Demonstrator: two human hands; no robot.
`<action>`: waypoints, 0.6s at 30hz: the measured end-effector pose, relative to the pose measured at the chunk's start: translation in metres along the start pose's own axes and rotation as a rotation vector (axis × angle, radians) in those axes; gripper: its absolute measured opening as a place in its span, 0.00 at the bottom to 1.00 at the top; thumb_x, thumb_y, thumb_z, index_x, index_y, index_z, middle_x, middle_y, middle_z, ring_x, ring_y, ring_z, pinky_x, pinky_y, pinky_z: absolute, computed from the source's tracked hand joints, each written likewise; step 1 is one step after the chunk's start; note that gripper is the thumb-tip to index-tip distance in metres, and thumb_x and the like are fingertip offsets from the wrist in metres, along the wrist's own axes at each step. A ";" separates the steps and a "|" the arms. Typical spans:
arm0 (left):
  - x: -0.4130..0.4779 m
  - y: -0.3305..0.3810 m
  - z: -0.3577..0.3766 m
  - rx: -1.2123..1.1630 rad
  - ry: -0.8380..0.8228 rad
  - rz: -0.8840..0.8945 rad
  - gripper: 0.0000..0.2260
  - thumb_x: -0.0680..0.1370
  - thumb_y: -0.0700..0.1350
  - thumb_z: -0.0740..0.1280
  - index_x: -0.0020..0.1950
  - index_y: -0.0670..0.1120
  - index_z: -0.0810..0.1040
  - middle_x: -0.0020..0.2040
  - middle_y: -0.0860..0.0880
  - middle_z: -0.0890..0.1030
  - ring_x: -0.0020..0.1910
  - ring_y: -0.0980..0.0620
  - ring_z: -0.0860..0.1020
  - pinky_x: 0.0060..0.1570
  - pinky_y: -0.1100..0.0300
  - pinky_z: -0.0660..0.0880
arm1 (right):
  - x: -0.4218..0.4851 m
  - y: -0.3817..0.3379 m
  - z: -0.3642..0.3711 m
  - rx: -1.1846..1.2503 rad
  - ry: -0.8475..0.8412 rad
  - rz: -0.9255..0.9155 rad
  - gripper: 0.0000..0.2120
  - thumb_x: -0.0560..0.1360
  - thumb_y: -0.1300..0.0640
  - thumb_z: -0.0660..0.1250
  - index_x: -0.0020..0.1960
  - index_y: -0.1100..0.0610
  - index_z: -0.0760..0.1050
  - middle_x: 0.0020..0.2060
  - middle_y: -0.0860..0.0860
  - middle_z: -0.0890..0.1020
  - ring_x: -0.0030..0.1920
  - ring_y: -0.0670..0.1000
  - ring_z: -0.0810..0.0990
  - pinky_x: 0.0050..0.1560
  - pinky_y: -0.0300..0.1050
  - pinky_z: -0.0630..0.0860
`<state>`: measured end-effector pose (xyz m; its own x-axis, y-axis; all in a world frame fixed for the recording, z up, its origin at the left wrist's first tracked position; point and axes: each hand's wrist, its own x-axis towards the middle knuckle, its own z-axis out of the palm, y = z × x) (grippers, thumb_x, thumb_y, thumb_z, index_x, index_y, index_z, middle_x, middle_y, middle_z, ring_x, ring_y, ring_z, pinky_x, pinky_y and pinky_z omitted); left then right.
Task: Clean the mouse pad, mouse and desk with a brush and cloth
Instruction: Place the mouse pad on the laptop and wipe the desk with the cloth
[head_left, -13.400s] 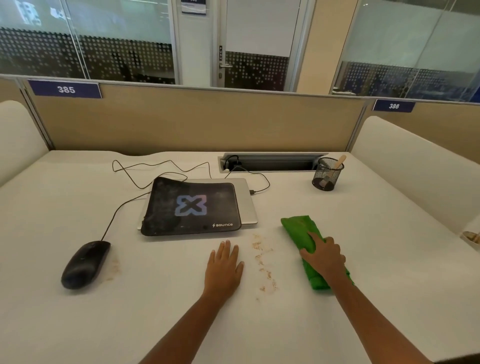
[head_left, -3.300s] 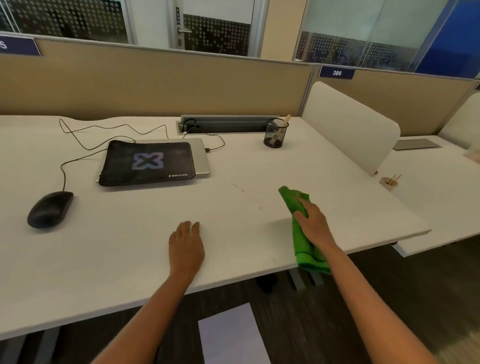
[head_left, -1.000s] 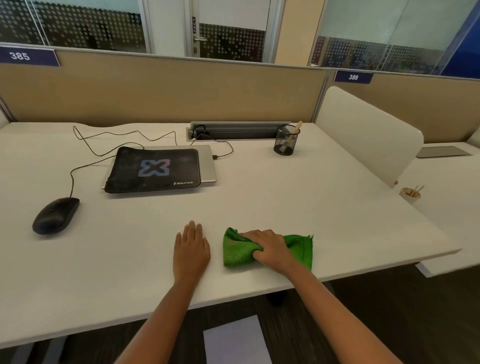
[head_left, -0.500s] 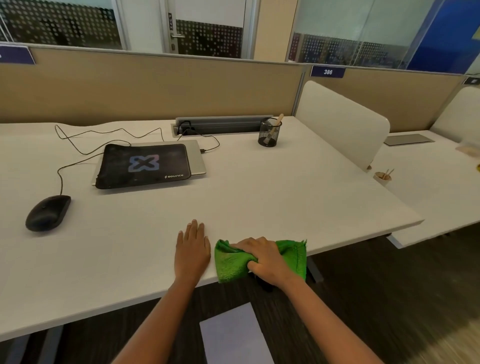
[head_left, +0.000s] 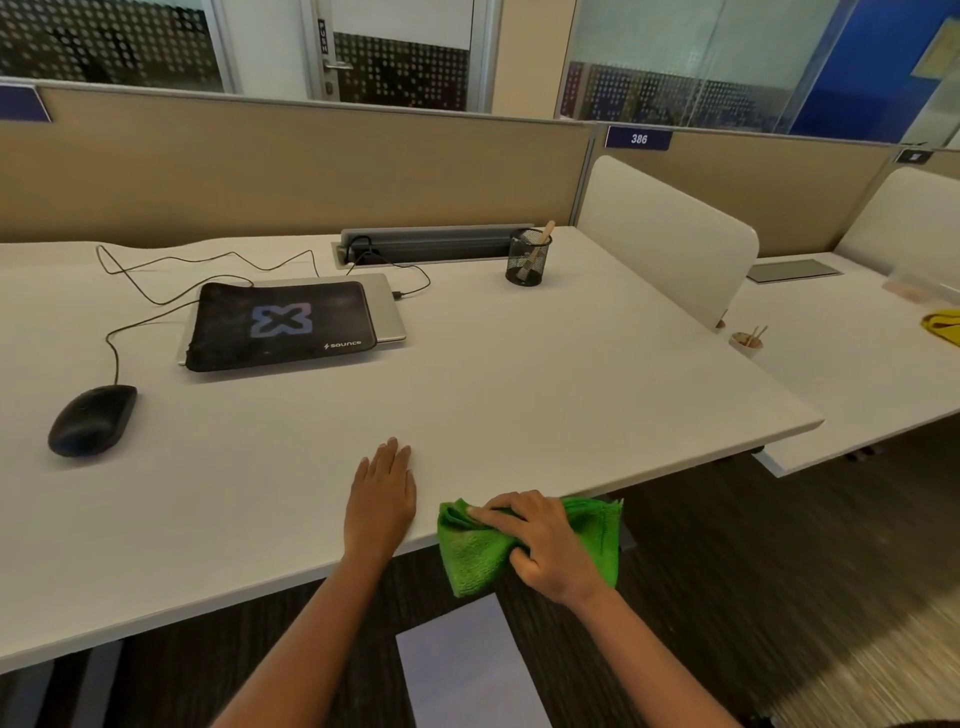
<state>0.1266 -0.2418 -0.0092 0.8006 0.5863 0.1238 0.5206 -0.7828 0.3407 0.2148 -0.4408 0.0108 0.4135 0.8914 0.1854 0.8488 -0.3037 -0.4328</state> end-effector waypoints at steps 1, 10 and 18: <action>-0.001 0.000 0.000 -0.012 0.001 0.002 0.20 0.83 0.44 0.50 0.76 0.44 0.58 0.78 0.46 0.55 0.77 0.50 0.55 0.75 0.56 0.49 | 0.002 0.001 -0.006 -0.005 0.028 0.004 0.31 0.64 0.63 0.58 0.66 0.47 0.71 0.59 0.49 0.76 0.60 0.50 0.70 0.57 0.48 0.63; -0.007 -0.004 -0.004 -0.035 -0.008 0.009 0.20 0.83 0.44 0.49 0.76 0.45 0.57 0.78 0.46 0.54 0.77 0.51 0.53 0.75 0.57 0.47 | 0.050 0.056 -0.083 -0.072 0.258 0.383 0.28 0.71 0.65 0.59 0.70 0.49 0.67 0.63 0.54 0.72 0.60 0.58 0.68 0.58 0.52 0.65; -0.010 -0.004 -0.005 -0.017 0.022 -0.003 0.20 0.83 0.44 0.50 0.75 0.44 0.58 0.78 0.45 0.55 0.77 0.50 0.54 0.75 0.57 0.48 | 0.044 0.109 -0.092 0.012 0.049 0.912 0.26 0.78 0.58 0.55 0.75 0.53 0.54 0.69 0.60 0.63 0.67 0.64 0.64 0.68 0.56 0.64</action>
<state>0.1146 -0.2437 -0.0068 0.7924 0.5929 0.1432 0.5174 -0.7777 0.3570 0.3558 -0.4657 0.0530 0.9362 0.2917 -0.1962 0.1823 -0.8801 -0.4384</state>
